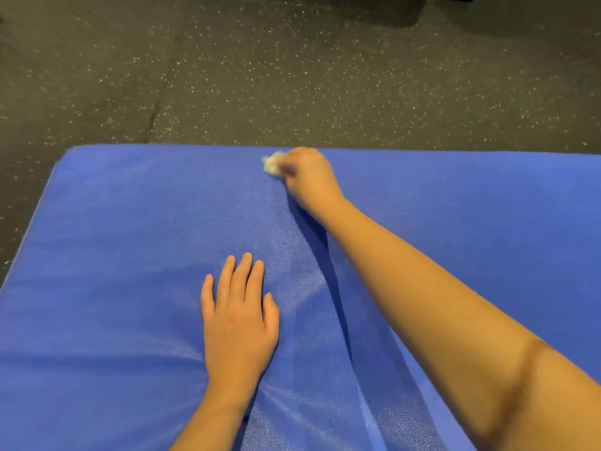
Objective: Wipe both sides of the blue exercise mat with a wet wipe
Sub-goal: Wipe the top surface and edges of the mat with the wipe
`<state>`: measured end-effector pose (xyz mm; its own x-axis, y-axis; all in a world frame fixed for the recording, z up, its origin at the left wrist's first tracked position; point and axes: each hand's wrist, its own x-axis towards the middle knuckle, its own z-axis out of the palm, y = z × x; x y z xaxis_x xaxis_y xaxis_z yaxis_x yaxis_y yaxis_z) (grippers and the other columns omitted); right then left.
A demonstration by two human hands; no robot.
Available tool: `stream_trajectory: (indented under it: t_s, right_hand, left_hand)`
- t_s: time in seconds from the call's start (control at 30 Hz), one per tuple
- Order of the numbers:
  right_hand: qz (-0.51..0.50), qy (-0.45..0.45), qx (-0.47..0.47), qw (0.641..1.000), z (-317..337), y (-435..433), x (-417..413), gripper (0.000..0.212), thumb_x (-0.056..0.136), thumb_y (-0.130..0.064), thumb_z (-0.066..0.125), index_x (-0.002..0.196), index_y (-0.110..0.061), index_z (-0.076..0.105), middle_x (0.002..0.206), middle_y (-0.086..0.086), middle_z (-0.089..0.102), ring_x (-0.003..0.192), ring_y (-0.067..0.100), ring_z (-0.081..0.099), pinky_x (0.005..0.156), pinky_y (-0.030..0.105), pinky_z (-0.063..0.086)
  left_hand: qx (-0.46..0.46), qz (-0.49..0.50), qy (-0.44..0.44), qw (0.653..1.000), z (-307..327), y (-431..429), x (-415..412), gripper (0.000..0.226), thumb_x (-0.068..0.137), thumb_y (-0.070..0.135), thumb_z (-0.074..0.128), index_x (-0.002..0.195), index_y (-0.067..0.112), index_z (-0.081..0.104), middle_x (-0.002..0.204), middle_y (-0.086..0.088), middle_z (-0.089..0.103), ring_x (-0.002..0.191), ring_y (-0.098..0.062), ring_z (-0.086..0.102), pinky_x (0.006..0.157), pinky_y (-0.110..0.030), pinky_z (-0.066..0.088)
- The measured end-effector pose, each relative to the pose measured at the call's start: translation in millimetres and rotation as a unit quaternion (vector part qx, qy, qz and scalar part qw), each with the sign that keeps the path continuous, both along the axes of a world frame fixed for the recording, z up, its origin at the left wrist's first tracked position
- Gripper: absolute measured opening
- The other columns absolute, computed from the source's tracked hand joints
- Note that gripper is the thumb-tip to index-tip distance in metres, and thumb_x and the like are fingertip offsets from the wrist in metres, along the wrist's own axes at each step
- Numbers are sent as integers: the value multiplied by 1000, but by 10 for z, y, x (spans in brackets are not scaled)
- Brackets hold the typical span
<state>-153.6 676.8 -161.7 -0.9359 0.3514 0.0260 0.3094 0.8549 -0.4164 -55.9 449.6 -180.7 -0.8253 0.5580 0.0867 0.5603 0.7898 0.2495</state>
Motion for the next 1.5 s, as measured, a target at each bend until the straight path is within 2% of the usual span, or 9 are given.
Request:
stream_trajectory:
  t_s: [0.1, 0.27, 0.43, 0.6, 0.77, 0.93, 1.1, 1.2, 1.5]
  right_hand:
    - [106, -57, 53, 991, 37, 37, -33, 17, 84, 0, 51, 87, 4, 66, 92, 16, 62, 88, 34, 56, 68, 36, 43]
    - [-112, -27, 37, 993, 58, 93, 49, 29, 81, 8, 47, 60, -11, 48, 69, 7, 38, 76, 26, 38, 52, 32, 25]
    - [206, 40, 5, 978, -74, -153, 309, 18, 69, 12, 62, 70, -5, 68, 77, 11, 68, 72, 33, 61, 55, 30, 46]
    - [-79, 91, 16, 993, -188, 99, 353, 15, 69, 11, 54, 65, 3, 66, 72, 18, 62, 73, 38, 56, 56, 37, 44]
    - [157, 101, -2, 982, -113, -228, 740, 20, 81, -13, 57, 72, -3, 71, 86, 10, 67, 81, 33, 61, 65, 33, 50]
    - [-138, 154, -2, 978, -134, -107, 785, 10, 78, -8, 64, 71, -2, 68, 72, 16, 59, 67, 36, 57, 59, 35, 39]
    - [50, 94, -44, 993, -25, -428, 1054, 17, 83, -9, 65, 99, -3, 65, 89, 14, 64, 82, 35, 59, 69, 33, 38]
    - [-116, 47, -13, 992, -70, -245, 1042, 26, 88, -6, 58, 113, 1, 59, 102, 23, 58, 93, 39, 54, 74, 39, 36]
    - [18, 11, 34, 999, 63, -394, 1364, 1, 74, -11, 74, 75, -10, 73, 66, 12, 54, 58, 34, 54, 50, 33, 38]
  left_hand:
    - [3, -1, 3, 1000, 1, 6, -2, 51, 90, 27, 34, 131, 8, 58, 142, -9, 51, 137, -28, 40, 113, -53, 27]
    - [4, -2, -1, 1000, -4, -1, -8, 51, 90, 28, 34, 131, 9, 58, 142, -8, 51, 138, -28, 39, 113, -52, 26]
    - [10, -2, -1, 1000, 8, 5, -16, 51, 91, 28, 34, 130, 8, 59, 141, -8, 52, 137, -28, 40, 113, -52, 26]
    - [15, -2, 2, 1000, -8, -6, -15, 49, 91, 28, 35, 130, 9, 59, 142, -8, 52, 137, -28, 40, 113, -52, 26]
    - [15, -3, 8, 1000, -23, -5, -17, 48, 90, 27, 37, 128, 8, 60, 140, -8, 53, 136, -29, 42, 111, -54, 29]
    - [26, -1, 7, 1000, -36, -6, -23, 48, 89, 26, 38, 128, 8, 60, 140, -8, 53, 136, -28, 41, 112, -54, 28]
    - [28, 1, 4, 1000, -36, 8, -19, 48, 89, 26, 37, 127, 8, 60, 140, -8, 53, 136, -29, 42, 112, -53, 27]
    - [29, 4, -1, 1000, -35, 12, -20, 48, 89, 27, 36, 127, 9, 60, 140, -8, 53, 136, -28, 42, 113, -52, 26]
    - [7, -22, -12, 1000, 97, -54, -45, 47, 89, 29, 36, 120, 7, 63, 125, -12, 61, 116, -32, 57, 96, -50, 47]
